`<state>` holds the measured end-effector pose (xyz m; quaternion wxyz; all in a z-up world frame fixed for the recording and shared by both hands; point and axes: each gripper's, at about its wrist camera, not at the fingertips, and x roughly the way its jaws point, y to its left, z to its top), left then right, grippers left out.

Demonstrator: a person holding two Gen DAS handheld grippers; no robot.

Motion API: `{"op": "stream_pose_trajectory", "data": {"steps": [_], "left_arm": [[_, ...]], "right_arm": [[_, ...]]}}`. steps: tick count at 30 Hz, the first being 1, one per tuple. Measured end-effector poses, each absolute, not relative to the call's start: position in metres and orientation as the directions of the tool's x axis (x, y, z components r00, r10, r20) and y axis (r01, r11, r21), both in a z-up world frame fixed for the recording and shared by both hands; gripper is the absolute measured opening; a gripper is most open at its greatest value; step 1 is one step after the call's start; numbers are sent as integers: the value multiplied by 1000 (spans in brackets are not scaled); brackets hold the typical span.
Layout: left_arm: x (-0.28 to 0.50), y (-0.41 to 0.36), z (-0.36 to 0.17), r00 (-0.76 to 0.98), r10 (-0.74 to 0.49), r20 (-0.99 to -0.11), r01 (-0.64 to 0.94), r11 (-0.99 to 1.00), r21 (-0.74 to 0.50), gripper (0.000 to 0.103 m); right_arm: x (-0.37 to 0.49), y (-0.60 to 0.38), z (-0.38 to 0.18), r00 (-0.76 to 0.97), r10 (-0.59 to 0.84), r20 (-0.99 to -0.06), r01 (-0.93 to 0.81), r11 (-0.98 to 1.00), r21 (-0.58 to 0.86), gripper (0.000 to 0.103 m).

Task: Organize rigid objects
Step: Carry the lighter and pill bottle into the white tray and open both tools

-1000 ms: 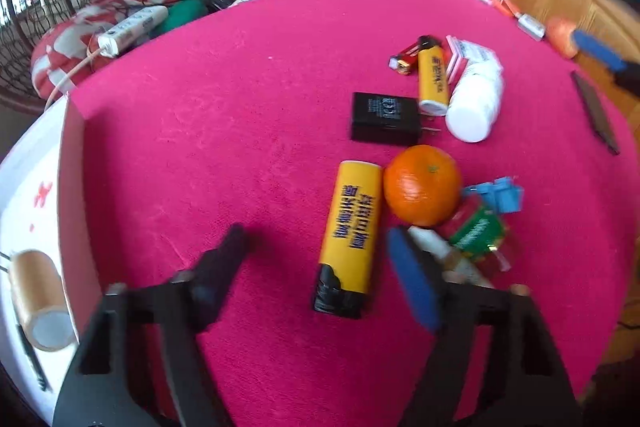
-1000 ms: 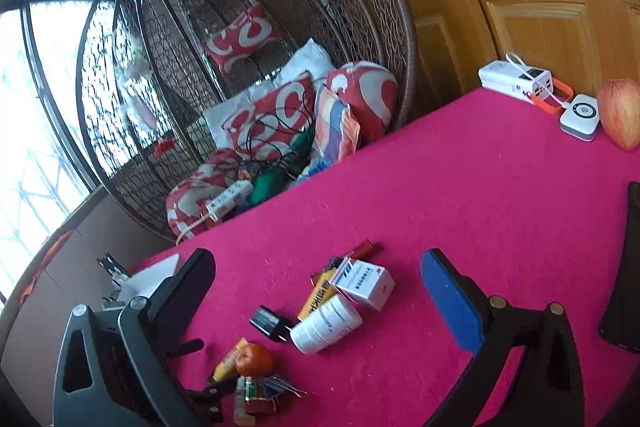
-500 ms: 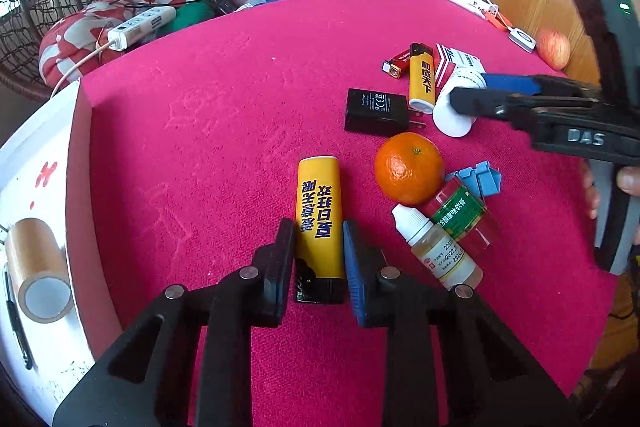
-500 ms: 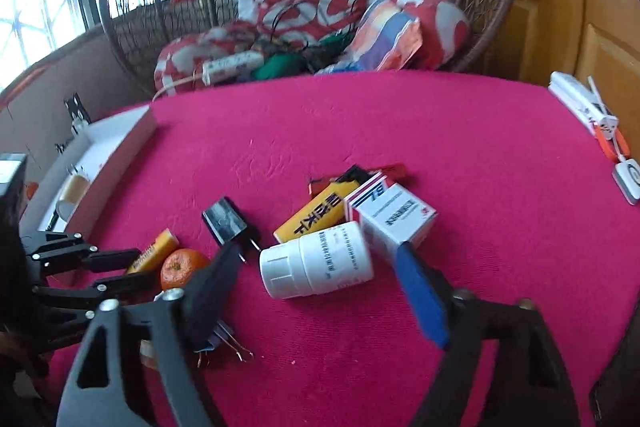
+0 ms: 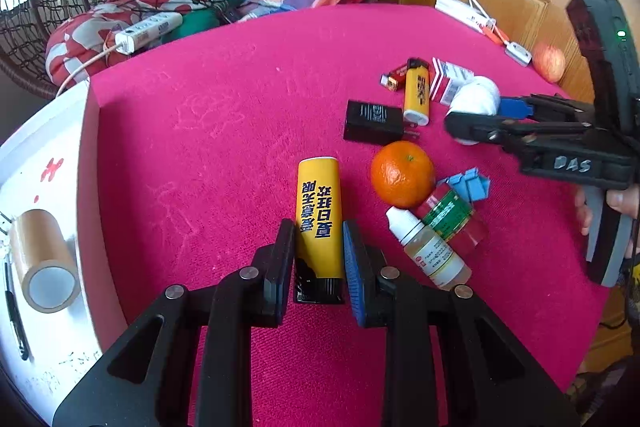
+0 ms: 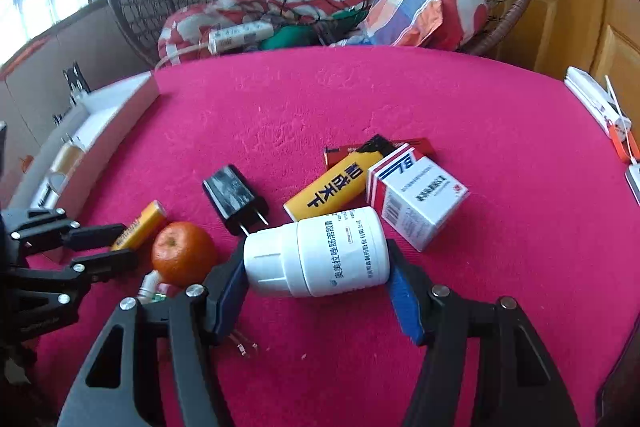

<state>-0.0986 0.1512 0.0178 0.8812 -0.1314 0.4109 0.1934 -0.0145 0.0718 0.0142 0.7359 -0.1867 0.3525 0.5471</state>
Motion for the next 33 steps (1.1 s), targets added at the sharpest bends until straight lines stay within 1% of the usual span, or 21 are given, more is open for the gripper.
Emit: {"op": "stream_pose_trajectory", "data": {"steps": [9,18,24,33], "left_arm": [[-116,148,60,655,304,-692,-470,881,-58,24],[-134,148,95,700,357,-619,-499,864,-66,24],[-154,154,114,704,421,-572,-548,834,-60,24],[-178,167,126,697,478,-534,-598,798,-66,24]], "right_arm": [[-24,42,82,175,824,-538,-933,313,176,63],[-41,36,120,136,902,-409,-938,250,242,63],[-52,38,140,140,923,-359,-947,231,223,63],[-66,44,150,126,930,-345,-958,204,201,63]]}}
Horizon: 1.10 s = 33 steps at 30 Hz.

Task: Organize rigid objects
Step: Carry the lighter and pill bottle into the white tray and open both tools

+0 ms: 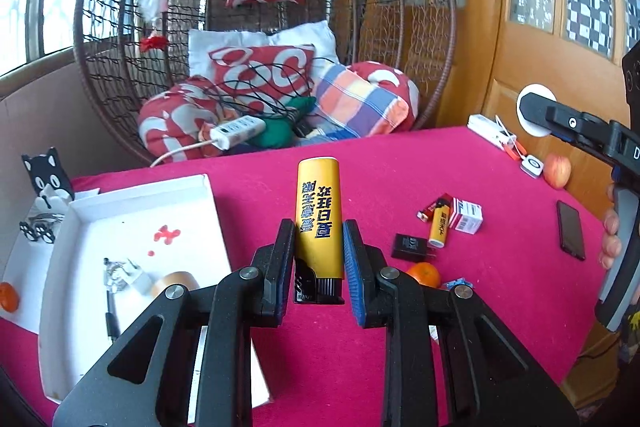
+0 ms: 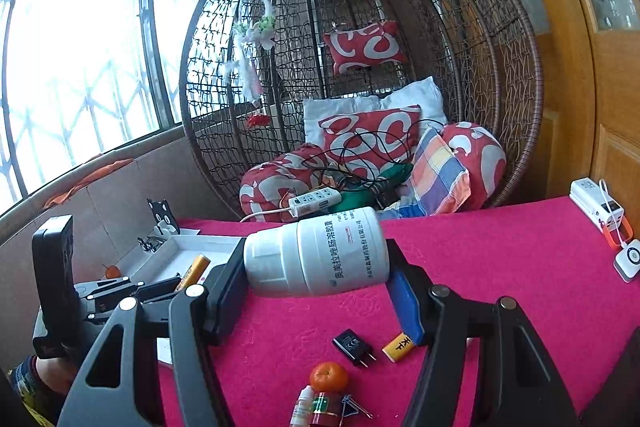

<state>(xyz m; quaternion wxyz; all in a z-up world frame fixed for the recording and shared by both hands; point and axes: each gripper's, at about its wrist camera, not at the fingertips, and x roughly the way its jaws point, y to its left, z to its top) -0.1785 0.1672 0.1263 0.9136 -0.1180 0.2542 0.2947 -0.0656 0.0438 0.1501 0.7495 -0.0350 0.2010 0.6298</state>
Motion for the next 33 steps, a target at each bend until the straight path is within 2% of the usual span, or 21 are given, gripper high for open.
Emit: {"op": "stream_pose_trajectory", "data": {"steps": [18,33], "left_arm": [[-214,179,135,679,552,-484,-662,745,-80,24],[-249,200,134,647,598,-474,-719,684,-119,24]], "right_arm": [[-93,69,164,62,938,-341,-980,123,158,64],[-124,111,165,-34,921,-389,-991,20,133,64]]}}
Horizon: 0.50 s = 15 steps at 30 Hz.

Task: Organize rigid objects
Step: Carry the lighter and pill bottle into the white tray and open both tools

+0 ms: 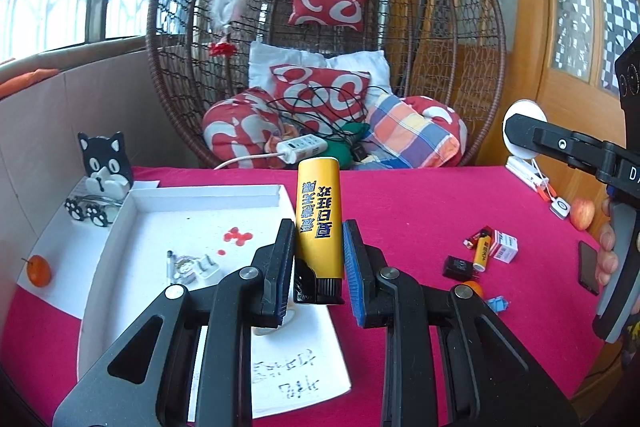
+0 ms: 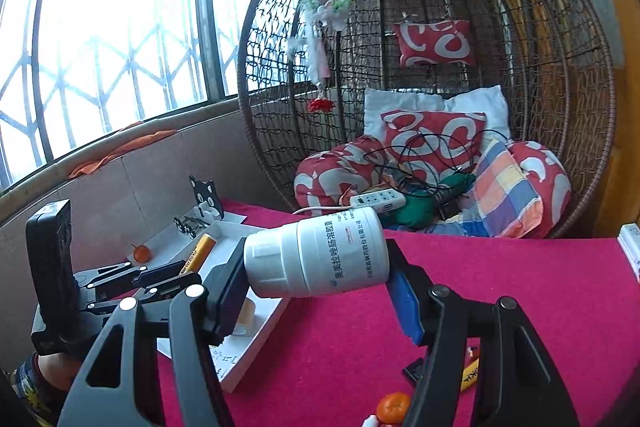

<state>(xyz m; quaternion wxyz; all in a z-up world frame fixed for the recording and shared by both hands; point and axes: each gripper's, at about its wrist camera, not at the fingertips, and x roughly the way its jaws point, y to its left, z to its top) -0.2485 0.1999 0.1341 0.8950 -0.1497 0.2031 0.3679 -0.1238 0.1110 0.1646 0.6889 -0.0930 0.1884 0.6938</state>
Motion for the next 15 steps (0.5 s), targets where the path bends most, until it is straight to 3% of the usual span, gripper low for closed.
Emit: {"op": "stream_pose_trajectory", "data": {"steps": [15], "left_arm": [[-309,260,131,537,684,-493,-829,537,-157,24]], "right_arm": [[-171,172,153,-151,866,-477,-988,-112,109,64]]}}
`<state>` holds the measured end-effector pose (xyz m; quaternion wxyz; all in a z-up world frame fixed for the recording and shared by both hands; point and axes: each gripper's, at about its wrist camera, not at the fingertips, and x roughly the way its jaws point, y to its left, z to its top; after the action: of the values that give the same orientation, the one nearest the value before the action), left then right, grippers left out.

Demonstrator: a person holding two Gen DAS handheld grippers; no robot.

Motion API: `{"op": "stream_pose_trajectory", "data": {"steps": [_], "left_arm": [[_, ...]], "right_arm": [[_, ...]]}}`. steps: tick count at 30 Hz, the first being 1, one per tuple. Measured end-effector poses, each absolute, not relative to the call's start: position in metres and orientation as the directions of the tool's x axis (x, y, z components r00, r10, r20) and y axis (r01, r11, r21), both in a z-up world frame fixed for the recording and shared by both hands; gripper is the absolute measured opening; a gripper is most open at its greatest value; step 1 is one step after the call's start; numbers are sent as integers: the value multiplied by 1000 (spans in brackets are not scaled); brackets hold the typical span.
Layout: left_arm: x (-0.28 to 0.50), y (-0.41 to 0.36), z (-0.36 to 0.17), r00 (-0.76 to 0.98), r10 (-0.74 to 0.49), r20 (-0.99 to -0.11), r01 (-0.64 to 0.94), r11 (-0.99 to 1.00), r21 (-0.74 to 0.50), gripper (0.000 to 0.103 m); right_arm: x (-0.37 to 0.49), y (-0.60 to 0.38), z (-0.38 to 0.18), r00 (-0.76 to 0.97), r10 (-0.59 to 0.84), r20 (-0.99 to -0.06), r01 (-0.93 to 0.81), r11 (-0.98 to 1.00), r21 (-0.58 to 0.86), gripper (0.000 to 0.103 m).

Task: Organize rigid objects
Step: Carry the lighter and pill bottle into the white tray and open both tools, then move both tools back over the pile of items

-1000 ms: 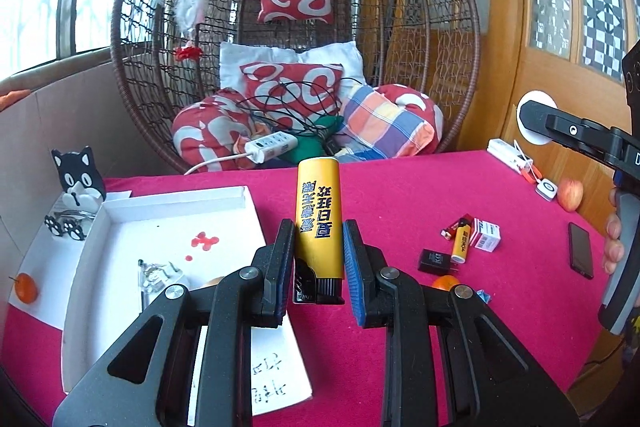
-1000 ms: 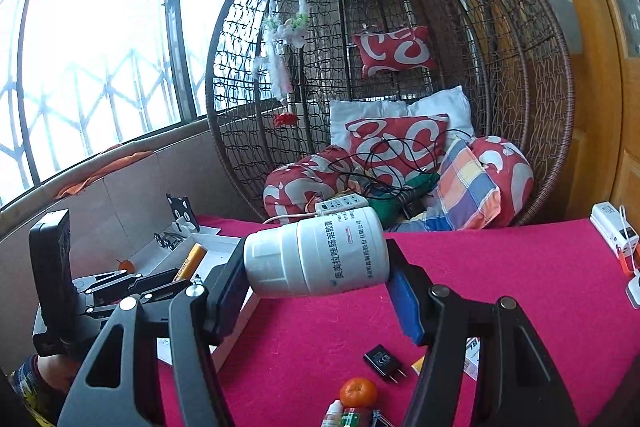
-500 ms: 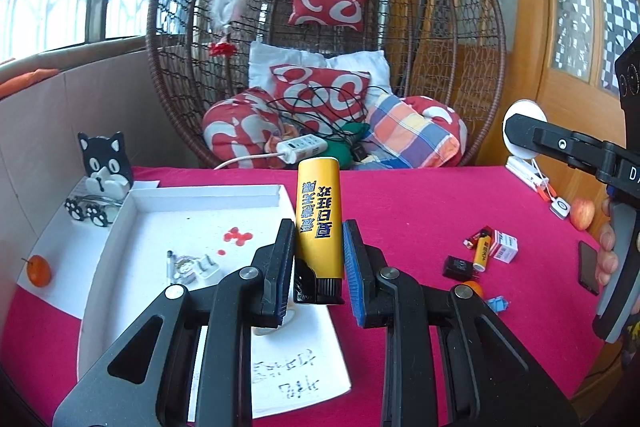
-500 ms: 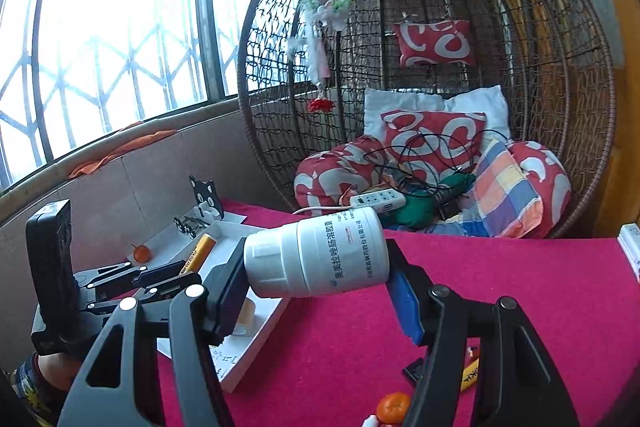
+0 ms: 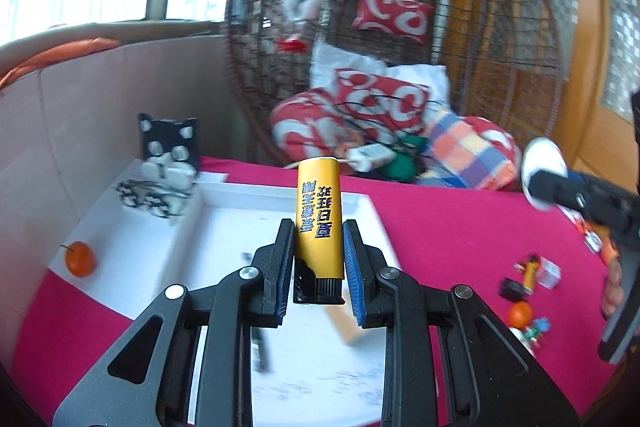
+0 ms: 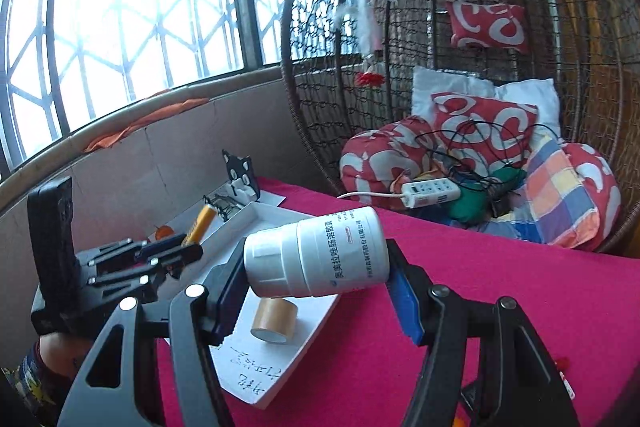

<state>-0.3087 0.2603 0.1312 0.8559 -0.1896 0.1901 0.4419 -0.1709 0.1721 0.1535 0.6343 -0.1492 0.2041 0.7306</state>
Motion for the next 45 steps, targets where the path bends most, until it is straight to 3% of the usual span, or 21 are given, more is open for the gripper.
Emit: {"op": "stream_pose_trajectory", "data": {"steps": [7,15,27,28,29,30,31,32,33,34,35,45], "left_arm": [[-326,317,117,476,674,-565,-869,459,-185,23],[-322,325,71,437,617,-654,-885,426,-190,24],[-316,320,62,377,639,-670,-910,392,-138,24],[-317,320,64,368,644,-670,-914,383,-133,25],[-317,320,64,362,649,-670,-917,377,-131,27],[-317,319,66,354,654,-668,-920,371,-125,30],[-317,318,67,347,660,-666,-923,366,-118,53],[-318,317,68,337,668,-663,-927,358,-110,87],[-319,314,71,328,683,-653,-932,347,-104,98],[-321,311,74,322,699,-639,-935,340,-99,103],[-321,310,76,314,708,-633,-938,333,-93,103],[-317,286,96,327,738,-590,-936,341,-92,103]], "right_arm": [[-199,218,125,-182,812,-554,-983,-149,105,64],[-206,279,65,-186,716,-673,-981,-95,171,64],[-215,288,38,-173,710,-683,-981,-65,181,64],[-216,288,39,-168,718,-676,-982,-65,175,68],[-216,288,41,-166,725,-668,-983,-67,172,81],[-216,285,44,-167,735,-657,-983,-70,171,87],[-217,281,48,-161,750,-642,-984,-70,165,90],[-217,278,51,-153,759,-633,-985,-67,157,90],[-218,273,56,-140,772,-620,-988,-65,142,90],[-218,270,59,-129,780,-612,-989,-61,131,97],[-217,267,62,-118,788,-604,-991,-56,121,103],[-190,210,102,-93,870,-484,-988,-20,155,103]]}}
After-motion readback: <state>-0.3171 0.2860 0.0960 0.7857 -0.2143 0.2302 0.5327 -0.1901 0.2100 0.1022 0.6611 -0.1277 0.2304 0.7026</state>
